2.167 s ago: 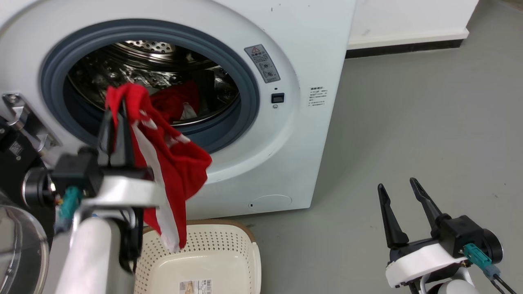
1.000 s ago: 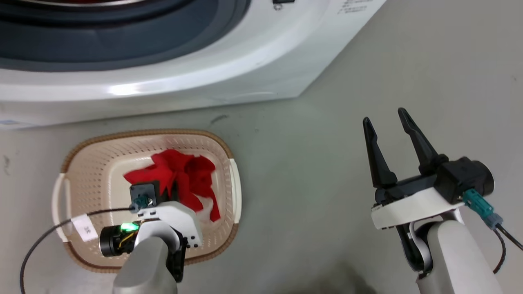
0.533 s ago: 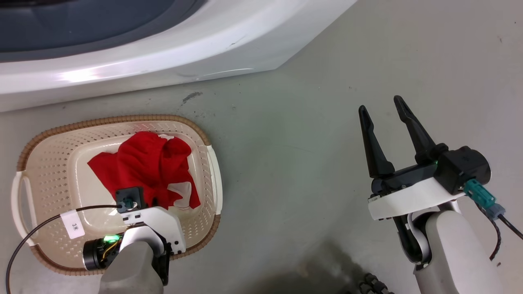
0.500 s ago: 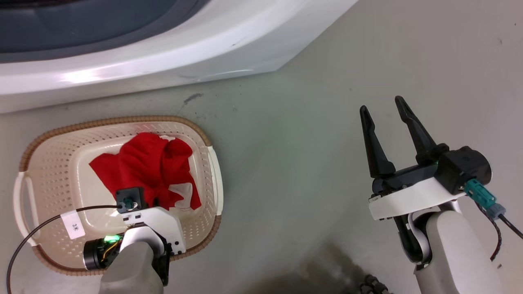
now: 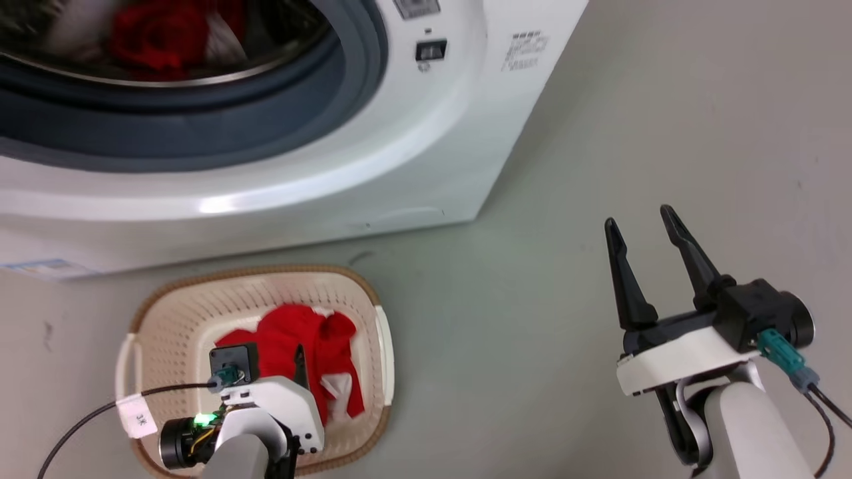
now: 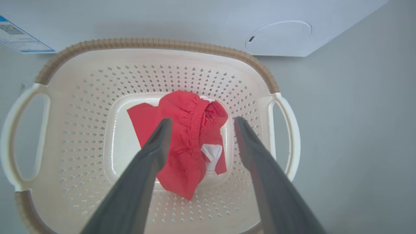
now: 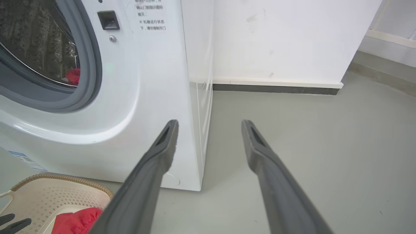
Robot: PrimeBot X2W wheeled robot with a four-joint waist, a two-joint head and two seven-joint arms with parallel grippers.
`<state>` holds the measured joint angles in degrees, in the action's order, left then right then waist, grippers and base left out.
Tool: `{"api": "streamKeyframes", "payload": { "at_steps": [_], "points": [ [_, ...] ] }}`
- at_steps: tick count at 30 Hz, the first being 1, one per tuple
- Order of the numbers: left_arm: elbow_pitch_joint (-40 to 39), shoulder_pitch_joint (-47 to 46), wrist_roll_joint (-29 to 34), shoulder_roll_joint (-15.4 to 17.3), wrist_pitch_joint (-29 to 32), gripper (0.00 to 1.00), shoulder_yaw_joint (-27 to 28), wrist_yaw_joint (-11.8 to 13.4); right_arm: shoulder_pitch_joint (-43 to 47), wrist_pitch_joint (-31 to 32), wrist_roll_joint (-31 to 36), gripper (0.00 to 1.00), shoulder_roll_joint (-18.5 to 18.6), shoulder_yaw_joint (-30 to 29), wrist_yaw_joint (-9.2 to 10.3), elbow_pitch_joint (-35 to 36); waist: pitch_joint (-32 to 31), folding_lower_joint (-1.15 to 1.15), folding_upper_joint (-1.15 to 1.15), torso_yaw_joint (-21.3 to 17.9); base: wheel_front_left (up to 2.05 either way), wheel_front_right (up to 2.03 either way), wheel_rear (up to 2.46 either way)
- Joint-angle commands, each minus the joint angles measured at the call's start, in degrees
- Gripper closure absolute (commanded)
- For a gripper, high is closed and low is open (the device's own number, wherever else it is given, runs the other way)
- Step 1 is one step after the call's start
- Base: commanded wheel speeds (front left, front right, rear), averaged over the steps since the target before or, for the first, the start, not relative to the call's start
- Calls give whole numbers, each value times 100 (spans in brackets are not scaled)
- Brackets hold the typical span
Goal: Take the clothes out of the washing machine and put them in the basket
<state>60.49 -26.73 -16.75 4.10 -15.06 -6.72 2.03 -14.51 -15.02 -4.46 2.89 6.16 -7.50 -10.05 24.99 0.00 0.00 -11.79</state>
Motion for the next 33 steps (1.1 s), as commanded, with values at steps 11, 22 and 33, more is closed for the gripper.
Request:
{"api": "streamKeyframes", "payload": {
  "at_steps": [11,22,33],
  "points": [
    [-2303,1057,486,-102,-15,0,163,60,562,-8,269,0,-5,-382,2,241,-1302,0,0,478,0,0,0],
    [-3686,1086,937,-119,-16,0,116,46,920,231,365,0,-4,-596,3,672,-1658,0,0,654,0,0,0],
    [-3104,-216,1314,163,-15,0,27,-38,830,303,277,0,-5,-386,3,979,-1231,0,0,513,0,0,0]
  ]
}}
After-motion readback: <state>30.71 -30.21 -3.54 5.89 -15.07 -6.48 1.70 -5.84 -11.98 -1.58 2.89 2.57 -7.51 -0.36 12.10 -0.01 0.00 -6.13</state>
